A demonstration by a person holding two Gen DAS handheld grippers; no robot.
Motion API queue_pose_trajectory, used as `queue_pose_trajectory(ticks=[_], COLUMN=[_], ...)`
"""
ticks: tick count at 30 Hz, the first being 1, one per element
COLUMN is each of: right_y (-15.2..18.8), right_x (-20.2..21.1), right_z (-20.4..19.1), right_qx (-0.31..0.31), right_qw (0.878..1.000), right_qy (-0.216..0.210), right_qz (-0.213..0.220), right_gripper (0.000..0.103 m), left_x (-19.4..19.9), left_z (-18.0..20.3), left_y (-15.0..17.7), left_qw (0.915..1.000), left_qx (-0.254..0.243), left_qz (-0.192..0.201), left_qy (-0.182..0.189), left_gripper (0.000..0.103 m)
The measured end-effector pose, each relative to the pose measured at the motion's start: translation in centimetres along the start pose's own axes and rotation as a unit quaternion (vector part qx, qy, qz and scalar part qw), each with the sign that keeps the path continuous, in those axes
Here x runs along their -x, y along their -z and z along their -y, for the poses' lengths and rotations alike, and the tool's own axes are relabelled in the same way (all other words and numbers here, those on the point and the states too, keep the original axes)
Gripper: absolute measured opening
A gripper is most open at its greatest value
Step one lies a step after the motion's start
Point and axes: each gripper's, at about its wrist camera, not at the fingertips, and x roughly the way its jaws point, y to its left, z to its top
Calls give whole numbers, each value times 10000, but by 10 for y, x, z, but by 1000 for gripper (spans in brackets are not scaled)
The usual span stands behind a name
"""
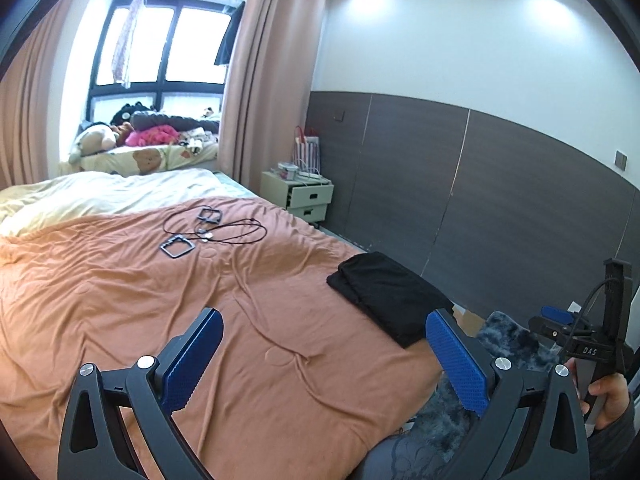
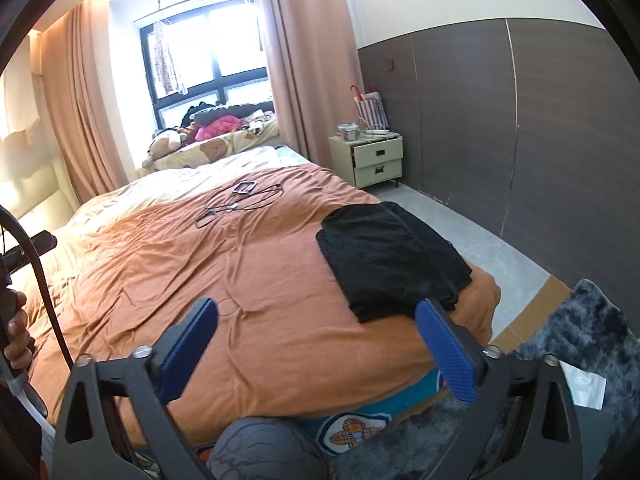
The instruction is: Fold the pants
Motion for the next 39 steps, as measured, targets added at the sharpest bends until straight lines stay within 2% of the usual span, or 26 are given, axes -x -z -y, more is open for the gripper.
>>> queue_pose_trajectory(ticks=[13, 23, 27, 30, 32, 39], right_y=[35, 65, 77, 89, 93, 112], right_x=[36, 66, 76, 84, 88, 95], right_z=[-19, -14, -12, -18, -21, -25], right_qx=[222, 30, 66, 110, 104, 225], right_qw=[9994, 9983, 9985, 9985, 9978, 9968], right_qy=[-217, -518, -442, -424, -584, -615], right_qz=[133, 250, 302, 331, 308, 460], right_gripper=[103, 103, 103, 103, 103, 103], left_x=[83, 137, 151, 160, 169, 190], left_z=[21, 48, 54, 60, 62, 59], left_y=[53, 86, 97, 105, 112, 138], left_qw=[9996, 9981, 9977, 9964, 9948, 9916], left_qx=[36, -151, -134, -274, -337, -247], left_qz=[212, 417, 480, 532, 644, 684], left_qy=[-184, -425, -460, -594, -707, -1066], left_gripper=[103, 103, 103, 103, 102, 103])
